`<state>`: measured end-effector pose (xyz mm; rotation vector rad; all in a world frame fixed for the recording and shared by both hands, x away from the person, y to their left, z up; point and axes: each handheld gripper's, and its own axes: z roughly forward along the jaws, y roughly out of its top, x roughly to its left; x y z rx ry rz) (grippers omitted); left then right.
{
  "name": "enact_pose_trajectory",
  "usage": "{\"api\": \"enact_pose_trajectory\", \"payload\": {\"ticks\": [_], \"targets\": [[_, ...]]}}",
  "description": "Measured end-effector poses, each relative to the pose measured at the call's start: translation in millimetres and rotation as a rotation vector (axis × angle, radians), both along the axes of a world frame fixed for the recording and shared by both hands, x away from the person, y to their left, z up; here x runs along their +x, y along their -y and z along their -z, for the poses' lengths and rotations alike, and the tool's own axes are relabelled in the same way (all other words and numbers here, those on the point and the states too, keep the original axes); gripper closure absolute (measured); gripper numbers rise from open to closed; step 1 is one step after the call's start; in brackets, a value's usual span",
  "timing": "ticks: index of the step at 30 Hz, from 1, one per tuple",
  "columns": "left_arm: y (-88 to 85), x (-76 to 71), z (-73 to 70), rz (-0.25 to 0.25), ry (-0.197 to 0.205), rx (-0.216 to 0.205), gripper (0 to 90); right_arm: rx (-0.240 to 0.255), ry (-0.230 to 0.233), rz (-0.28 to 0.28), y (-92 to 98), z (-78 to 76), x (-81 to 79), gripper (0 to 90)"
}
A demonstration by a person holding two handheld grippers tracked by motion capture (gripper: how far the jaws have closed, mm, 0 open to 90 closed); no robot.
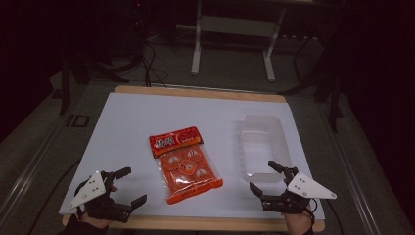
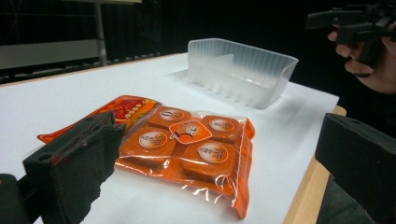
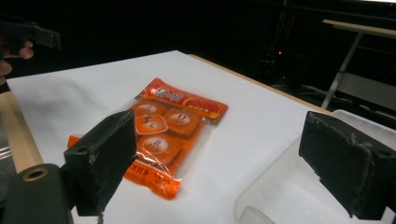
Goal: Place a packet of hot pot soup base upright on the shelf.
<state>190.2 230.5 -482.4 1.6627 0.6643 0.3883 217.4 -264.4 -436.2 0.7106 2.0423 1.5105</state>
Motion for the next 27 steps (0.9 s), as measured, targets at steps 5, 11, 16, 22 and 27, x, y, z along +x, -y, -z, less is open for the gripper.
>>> {"api": "enact_pose_trajectory", "payload": {"ticks": [5, 11, 16, 22, 27], "targets": [[3.9, -1.2, -1.7, 0.035, -0.002, 0.025, 0.0, -0.006, -0.015, -0.023, -3.8, -1.6, -0.1, 11.0], [9.4, 0.2, -4.9, 0.099, -0.039, 0.017, 0.0, -0.002, 0.007, -0.025, -4.9, -4.6, -2.6, 11.0], [13.4, 3.2, -11.9, 0.111, -0.022, 0.016, 0.0, -0.014, 0.012, -0.019, -7.8, -5.2, -1.9, 11.0], [16.8, 15.5, -20.6, 0.075, 0.034, 0.03, 0.0, -0.023, 0.013, -0.022, -13.7, -5.6, -3.8, 11.0], [22.2, 37.1, -30.8, 0.062, 0.038, 0.034, 0.0, -0.026, 0.033, -0.054, -21.6, -7.2, -5.9, 11.0]]}}
